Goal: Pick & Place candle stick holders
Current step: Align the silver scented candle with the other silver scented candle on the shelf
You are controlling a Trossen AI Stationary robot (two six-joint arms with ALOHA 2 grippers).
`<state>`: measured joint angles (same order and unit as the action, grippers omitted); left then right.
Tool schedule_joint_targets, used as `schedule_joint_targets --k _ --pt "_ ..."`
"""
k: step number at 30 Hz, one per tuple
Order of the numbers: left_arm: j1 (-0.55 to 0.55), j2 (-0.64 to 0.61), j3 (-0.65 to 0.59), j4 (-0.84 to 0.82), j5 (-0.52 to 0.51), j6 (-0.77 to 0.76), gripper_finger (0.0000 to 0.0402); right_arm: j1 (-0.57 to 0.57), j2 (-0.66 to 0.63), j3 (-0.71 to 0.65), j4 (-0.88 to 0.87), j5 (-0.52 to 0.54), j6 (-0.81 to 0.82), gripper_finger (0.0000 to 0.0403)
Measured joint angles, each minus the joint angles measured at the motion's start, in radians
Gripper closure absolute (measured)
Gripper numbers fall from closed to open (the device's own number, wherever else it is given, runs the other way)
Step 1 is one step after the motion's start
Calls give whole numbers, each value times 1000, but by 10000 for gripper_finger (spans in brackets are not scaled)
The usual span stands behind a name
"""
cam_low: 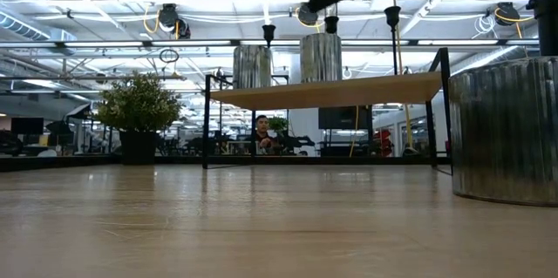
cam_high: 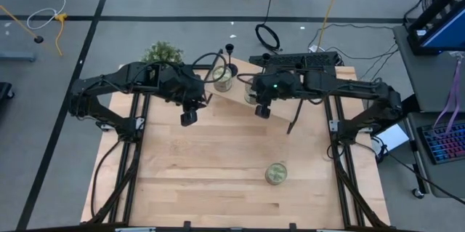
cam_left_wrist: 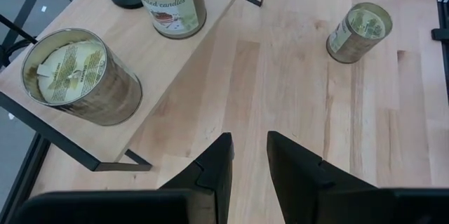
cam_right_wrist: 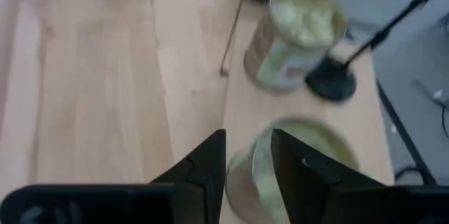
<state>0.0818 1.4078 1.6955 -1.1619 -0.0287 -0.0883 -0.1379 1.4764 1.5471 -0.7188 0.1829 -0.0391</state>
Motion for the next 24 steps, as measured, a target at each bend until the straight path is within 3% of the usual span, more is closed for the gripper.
schedule_joint_targets --k 4,8,16,24 --pt "0 0 0 0 0 -4 304 38 -47 0 -18 -16 -7 293" --pt "0 0 0 0 0 -4 304 125 -66 2 -99 -134 -44 286" --pt "0 0 0 -1 0 -5 304 380 -24 0 -238 -158 68 259" --pt "0 0 0 -2 0 -5 304 579 29 -45 -246 -207 252 248"
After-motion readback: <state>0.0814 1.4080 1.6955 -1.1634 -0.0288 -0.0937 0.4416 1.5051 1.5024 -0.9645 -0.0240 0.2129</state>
